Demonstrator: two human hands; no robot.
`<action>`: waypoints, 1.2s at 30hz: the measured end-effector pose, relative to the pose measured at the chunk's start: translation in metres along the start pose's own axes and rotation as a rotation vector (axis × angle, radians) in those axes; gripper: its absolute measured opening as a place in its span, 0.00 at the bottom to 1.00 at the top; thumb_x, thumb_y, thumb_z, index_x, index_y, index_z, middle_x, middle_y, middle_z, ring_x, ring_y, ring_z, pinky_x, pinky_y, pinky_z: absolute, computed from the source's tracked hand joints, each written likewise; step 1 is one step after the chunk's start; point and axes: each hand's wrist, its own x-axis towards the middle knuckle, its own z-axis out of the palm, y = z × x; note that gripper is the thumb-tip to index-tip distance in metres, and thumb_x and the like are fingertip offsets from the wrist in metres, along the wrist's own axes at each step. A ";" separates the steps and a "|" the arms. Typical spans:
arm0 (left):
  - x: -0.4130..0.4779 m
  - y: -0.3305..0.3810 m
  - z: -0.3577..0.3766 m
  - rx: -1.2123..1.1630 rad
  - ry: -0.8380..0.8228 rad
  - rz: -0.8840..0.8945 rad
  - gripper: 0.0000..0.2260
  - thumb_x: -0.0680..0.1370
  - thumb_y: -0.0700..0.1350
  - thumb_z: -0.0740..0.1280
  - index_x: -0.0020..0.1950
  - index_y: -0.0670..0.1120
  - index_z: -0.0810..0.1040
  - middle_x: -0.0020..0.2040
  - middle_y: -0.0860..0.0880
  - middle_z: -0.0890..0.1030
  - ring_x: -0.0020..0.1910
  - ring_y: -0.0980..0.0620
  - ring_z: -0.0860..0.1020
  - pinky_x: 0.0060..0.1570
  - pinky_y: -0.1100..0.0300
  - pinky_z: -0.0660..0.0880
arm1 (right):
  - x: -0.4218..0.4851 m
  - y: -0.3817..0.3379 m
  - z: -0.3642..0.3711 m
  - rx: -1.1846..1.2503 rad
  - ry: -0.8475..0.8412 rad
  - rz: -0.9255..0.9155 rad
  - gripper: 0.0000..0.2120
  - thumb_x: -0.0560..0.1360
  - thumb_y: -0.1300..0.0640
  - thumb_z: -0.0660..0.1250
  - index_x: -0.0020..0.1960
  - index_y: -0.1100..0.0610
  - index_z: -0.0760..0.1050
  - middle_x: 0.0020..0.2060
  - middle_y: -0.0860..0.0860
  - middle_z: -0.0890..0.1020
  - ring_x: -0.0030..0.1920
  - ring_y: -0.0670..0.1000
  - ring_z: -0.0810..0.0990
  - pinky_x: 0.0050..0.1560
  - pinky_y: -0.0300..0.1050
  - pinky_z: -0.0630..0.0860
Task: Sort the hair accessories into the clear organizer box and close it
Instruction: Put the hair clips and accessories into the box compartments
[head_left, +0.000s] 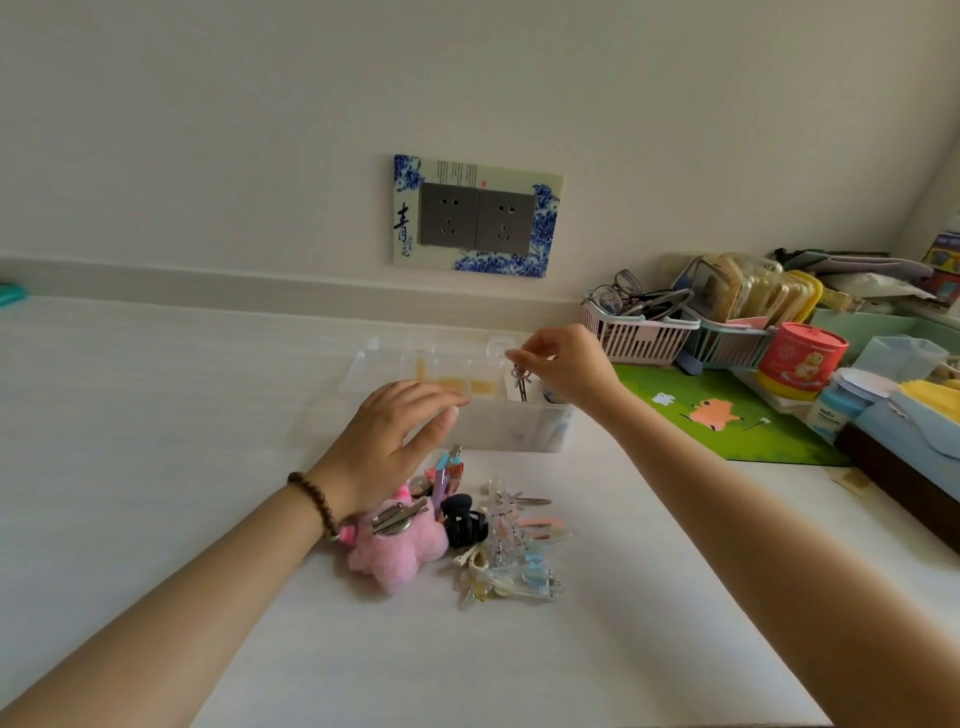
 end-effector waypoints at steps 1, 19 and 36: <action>0.000 0.000 0.000 0.001 0.001 0.002 0.25 0.78 0.62 0.44 0.64 0.54 0.72 0.63 0.56 0.75 0.65 0.60 0.68 0.67 0.52 0.63 | -0.002 0.002 0.000 -0.049 0.002 -0.016 0.12 0.71 0.47 0.70 0.42 0.56 0.81 0.40 0.52 0.85 0.40 0.48 0.82 0.44 0.45 0.79; -0.001 0.000 -0.001 -0.011 -0.007 -0.030 0.25 0.77 0.63 0.44 0.63 0.55 0.73 0.62 0.56 0.76 0.64 0.60 0.68 0.67 0.51 0.63 | -0.107 -0.004 -0.008 0.210 -0.619 -0.110 0.10 0.73 0.47 0.67 0.53 0.45 0.81 0.53 0.45 0.77 0.47 0.43 0.75 0.41 0.26 0.67; 0.000 -0.002 -0.001 -0.015 -0.009 -0.030 0.24 0.78 0.61 0.45 0.62 0.54 0.74 0.61 0.55 0.76 0.64 0.58 0.69 0.66 0.49 0.64 | -0.102 0.003 0.002 0.270 -0.457 -0.024 0.09 0.71 0.49 0.70 0.49 0.51 0.80 0.41 0.37 0.80 0.37 0.40 0.73 0.40 0.33 0.71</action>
